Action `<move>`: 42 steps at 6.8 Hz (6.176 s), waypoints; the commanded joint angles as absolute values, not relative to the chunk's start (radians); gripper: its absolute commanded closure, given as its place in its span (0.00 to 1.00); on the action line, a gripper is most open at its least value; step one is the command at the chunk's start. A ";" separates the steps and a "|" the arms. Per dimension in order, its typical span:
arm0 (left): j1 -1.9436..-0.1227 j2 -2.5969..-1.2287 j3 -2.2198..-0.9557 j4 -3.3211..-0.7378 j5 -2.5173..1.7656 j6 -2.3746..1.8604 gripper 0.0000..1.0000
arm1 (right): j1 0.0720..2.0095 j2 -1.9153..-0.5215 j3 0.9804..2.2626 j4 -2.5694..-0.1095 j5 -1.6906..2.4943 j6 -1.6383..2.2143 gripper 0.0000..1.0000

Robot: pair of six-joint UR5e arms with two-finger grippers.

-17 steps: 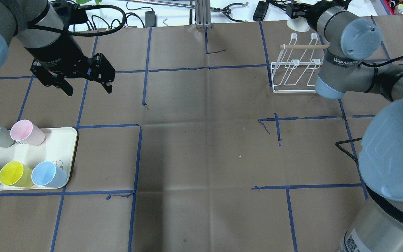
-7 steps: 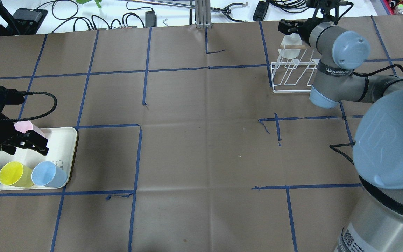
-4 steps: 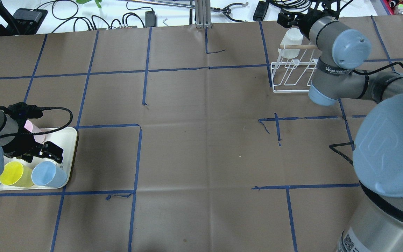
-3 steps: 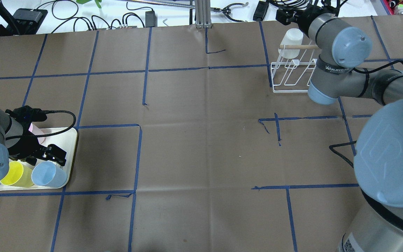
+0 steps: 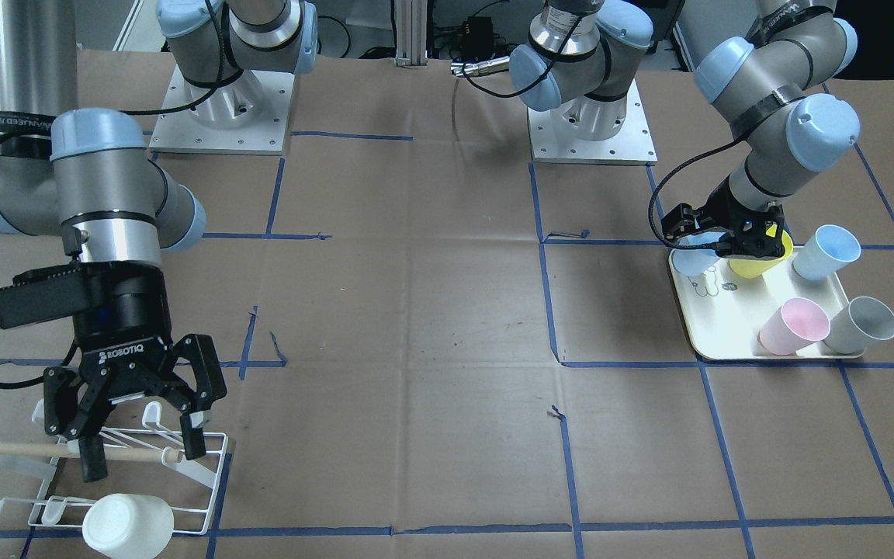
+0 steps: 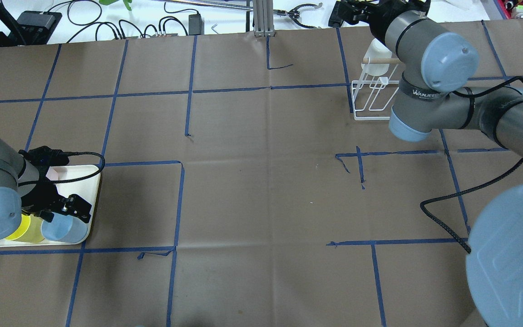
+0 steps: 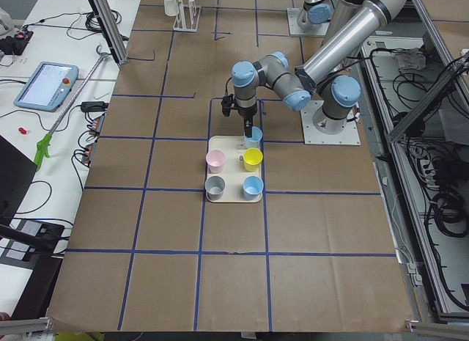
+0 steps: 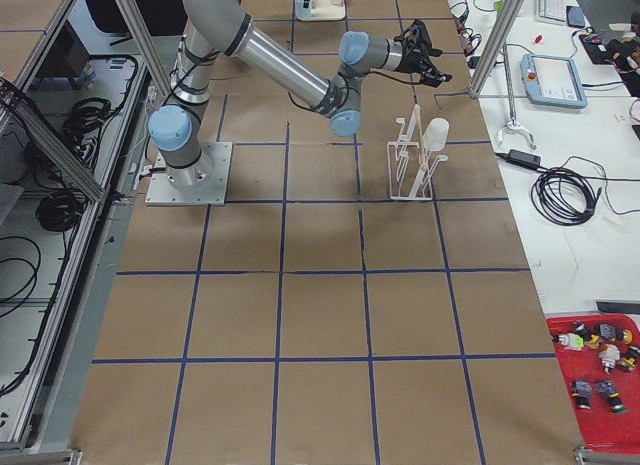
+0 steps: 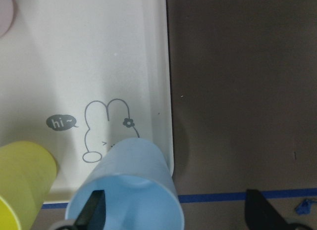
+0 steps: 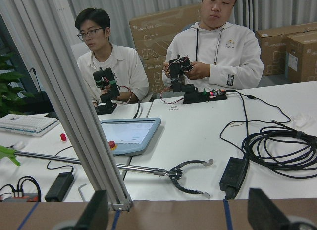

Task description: Transfer IKEA cup to right arm and place on rack

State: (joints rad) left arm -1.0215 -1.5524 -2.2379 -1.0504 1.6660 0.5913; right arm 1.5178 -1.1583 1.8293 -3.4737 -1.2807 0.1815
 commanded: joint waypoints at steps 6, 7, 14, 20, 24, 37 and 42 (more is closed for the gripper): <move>-1.002 -1.545 -2.253 -1.062 1.690 0.594 1.00 | 1.675 -1.252 1.937 -3.491 -1.278 0.863 0.00; -1.002 -1.545 -2.247 -1.060 1.687 0.594 1.00 | 1.715 -1.247 1.936 -3.494 -1.290 0.979 0.00; -1.117 -1.550 -1.601 -1.592 1.577 0.586 1.00 | 1.726 -1.279 2.013 -3.504 -1.285 1.348 0.00; -1.182 -1.677 -1.698 -0.917 0.746 0.637 1.00 | 1.718 -1.279 2.008 -3.487 -1.290 1.335 0.00; -1.336 -1.871 -1.810 -0.335 0.441 0.650 0.97 | 1.720 -1.273 2.010 -3.484 -1.290 1.347 0.00; -1.419 -1.902 -2.051 0.124 0.382 0.630 0.93 | 1.870 -1.270 2.005 -3.474 -1.344 1.578 0.01; -1.420 -1.902 -2.049 0.124 0.382 0.623 0.91 | 1.898 -1.181 1.892 -3.474 -1.367 1.582 0.01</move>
State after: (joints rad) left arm -1.4200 -1.9022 -2.0496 0.1243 0.3820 0.6268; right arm 1.8928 -1.1995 1.9121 -3.4743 -1.3630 1.5808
